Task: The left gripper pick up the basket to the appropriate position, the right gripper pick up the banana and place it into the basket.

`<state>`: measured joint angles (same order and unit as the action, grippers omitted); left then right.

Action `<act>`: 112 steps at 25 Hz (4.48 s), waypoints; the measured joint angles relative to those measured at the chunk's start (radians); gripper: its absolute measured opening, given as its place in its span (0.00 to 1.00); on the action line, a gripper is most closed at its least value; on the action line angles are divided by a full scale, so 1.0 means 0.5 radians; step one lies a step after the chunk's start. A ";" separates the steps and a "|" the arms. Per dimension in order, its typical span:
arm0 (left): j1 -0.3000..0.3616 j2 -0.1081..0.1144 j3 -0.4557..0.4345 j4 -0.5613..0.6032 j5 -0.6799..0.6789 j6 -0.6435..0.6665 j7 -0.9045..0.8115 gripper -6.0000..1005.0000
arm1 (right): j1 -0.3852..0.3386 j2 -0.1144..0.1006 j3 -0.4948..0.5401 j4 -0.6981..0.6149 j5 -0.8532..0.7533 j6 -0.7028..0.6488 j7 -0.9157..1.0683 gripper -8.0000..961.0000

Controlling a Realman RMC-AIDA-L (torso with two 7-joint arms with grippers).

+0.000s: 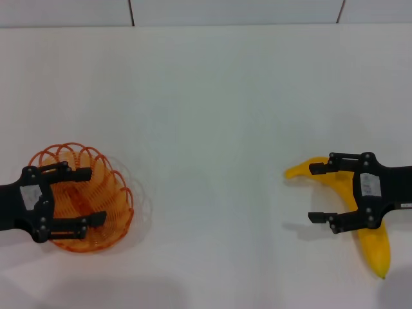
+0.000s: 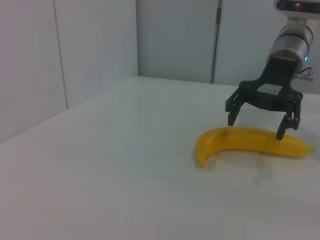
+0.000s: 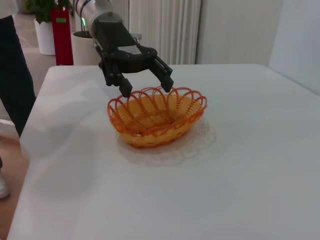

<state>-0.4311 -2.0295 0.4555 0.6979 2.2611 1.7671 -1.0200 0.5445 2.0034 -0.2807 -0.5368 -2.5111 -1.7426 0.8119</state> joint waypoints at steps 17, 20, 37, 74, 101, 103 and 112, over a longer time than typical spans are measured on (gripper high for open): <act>0.000 0.000 -0.199 0.014 -0.146 0.007 -0.015 0.86 | -0.005 0.000 0.000 0.000 -0.004 0.000 -0.001 0.90; -0.008 0.010 -0.374 0.041 -0.308 0.007 -0.101 0.86 | -0.006 0.000 0.000 0.000 -0.003 0.000 -0.001 0.90; -0.635 0.407 -0.074 0.309 0.575 -0.313 -1.458 0.86 | 0.024 0.000 0.000 0.000 0.000 0.000 0.012 0.90; -0.706 0.022 0.322 0.364 1.010 -0.514 -0.808 0.68 | 0.048 0.000 0.000 0.003 -0.003 -0.002 0.018 0.90; -0.759 0.002 0.344 0.262 1.090 -0.599 -0.832 0.67 | 0.046 0.000 0.000 0.003 -0.003 -0.007 0.018 0.90; -0.761 0.002 0.344 0.262 1.098 -0.616 -0.856 0.65 | 0.045 0.000 0.000 0.003 -0.003 -0.007 0.018 0.90; -0.800 -0.004 0.344 0.258 1.165 -0.675 -1.030 0.36 | 0.043 0.000 0.000 0.003 -0.001 -0.005 0.019 0.90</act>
<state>-0.8309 -2.0315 0.6275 0.8270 2.8434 1.4298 -1.5352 0.5658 2.0033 -0.2807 -0.5353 -2.5114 -1.7451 0.8215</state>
